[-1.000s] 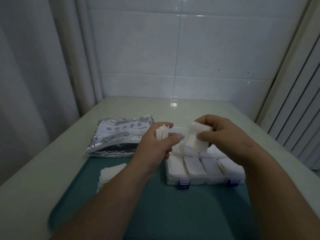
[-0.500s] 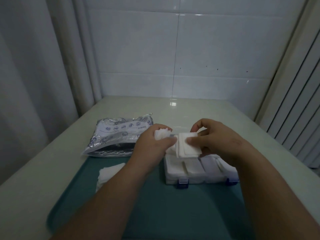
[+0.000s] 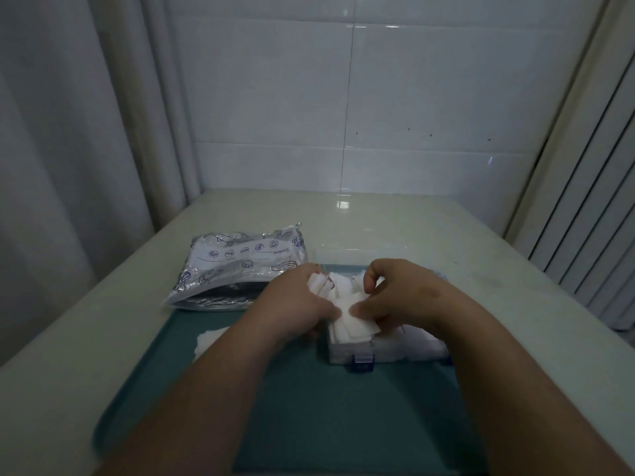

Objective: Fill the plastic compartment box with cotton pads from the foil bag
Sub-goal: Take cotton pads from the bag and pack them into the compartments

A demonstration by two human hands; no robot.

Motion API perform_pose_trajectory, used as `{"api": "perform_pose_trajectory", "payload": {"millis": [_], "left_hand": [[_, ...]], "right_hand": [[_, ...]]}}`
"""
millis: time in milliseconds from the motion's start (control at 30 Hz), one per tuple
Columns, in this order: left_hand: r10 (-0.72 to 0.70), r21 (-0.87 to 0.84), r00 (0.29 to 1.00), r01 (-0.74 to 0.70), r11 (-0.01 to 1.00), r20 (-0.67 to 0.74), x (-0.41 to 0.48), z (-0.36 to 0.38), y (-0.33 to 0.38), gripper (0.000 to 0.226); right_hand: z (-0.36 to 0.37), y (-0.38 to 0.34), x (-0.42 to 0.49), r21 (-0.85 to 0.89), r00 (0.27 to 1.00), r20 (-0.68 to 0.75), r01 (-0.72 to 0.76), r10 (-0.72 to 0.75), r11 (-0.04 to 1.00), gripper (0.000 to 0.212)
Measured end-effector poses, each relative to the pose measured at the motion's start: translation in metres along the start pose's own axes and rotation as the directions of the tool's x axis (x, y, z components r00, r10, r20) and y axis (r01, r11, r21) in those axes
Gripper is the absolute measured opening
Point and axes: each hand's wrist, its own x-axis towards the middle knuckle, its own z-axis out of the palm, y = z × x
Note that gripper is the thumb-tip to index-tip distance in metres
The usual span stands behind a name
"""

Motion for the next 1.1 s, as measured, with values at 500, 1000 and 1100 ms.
{"api": "perform_pose_trajectory", "payload": {"millis": [500, 1000, 1100], "left_hand": [[0.083, 0.209, 0.997, -0.083, 0.974, 0.007, 0.001, 0.009, -0.005, 0.033], [0.033, 0.086, 0.999, -0.035, 0.996, 0.019, 0.0, 0.008, -0.006, 0.03], [0.032, 0.084, 0.999, -0.033, 0.996, 0.016, 0.001, 0.009, -0.005, 0.027]], "right_hand": [[0.012, 0.002, 0.005, -0.337, 0.996, 0.015, 0.087, -0.087, 0.938, 0.014], [-0.001, 0.0, -0.004, -0.227, 0.987, 0.141, 0.109, -0.078, 0.968, 0.018], [-0.003, -0.002, -0.007, -0.215, 0.986, 0.148, 0.113, -0.082, 0.97, 0.023]]}}
